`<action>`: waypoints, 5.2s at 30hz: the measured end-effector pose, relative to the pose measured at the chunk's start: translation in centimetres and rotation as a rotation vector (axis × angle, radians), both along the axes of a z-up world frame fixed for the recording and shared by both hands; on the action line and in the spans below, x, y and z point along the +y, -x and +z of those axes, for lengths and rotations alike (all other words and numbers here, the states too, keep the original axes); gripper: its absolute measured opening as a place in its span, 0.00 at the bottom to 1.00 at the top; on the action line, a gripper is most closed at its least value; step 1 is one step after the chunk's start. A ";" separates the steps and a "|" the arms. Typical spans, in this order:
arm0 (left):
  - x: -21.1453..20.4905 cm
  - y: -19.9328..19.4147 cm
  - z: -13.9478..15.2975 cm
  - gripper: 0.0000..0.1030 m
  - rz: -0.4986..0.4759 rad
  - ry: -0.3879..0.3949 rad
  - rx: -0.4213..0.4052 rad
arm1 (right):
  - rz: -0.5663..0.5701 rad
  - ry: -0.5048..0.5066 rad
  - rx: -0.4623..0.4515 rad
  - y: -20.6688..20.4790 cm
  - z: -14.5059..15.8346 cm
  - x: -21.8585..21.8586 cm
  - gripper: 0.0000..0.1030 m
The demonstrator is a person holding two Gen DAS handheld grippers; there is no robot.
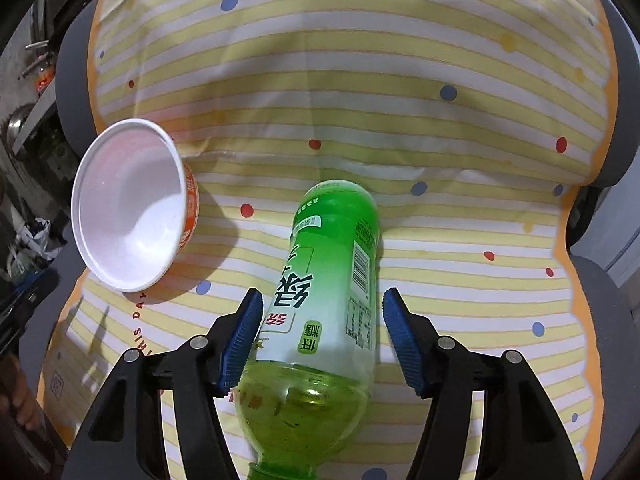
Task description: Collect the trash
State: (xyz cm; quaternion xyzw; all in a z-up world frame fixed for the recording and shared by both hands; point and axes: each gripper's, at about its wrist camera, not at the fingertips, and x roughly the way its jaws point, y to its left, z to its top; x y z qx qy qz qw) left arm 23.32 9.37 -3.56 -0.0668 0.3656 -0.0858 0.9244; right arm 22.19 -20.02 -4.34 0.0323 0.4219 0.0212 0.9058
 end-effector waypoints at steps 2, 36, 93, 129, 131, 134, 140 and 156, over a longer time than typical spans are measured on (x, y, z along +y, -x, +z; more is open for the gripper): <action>-0.5 -1.7 -0.4 0.51 -0.025 0.019 0.014 | 0.003 -0.008 0.015 0.1 -0.3 0.1 0.60; -15.3 18.7 4.2 0.03 -0.341 0.086 -0.054 | -0.240 -0.257 -0.335 31.8 6.6 -13.1 0.57; -27.4 29.5 2.0 0.93 -0.660 -0.154 0.013 | -0.512 -0.053 -0.100 41.6 2.0 -19.5 0.85; -23.2 29.7 1.6 0.93 -0.502 -0.248 0.077 | -0.437 -0.016 -0.051 40.5 1.4 -16.5 0.87; -23.3 29.7 1.6 0.93 -0.498 -0.250 0.079 | -0.438 -0.014 -0.051 40.5 1.4 -16.5 0.87; -23.2 29.6 1.5 0.93 -0.496 -0.253 0.082 | -0.438 -0.016 -0.051 40.4 1.4 -16.4 0.87; -23.1 29.5 1.6 0.93 -0.491 -0.252 0.082 | -0.440 -0.015 -0.052 40.4 1.5 -16.4 0.87; -23.0 29.5 1.6 0.93 -0.493 -0.252 0.081 | -0.437 -0.013 -0.053 40.2 1.3 -16.2 0.87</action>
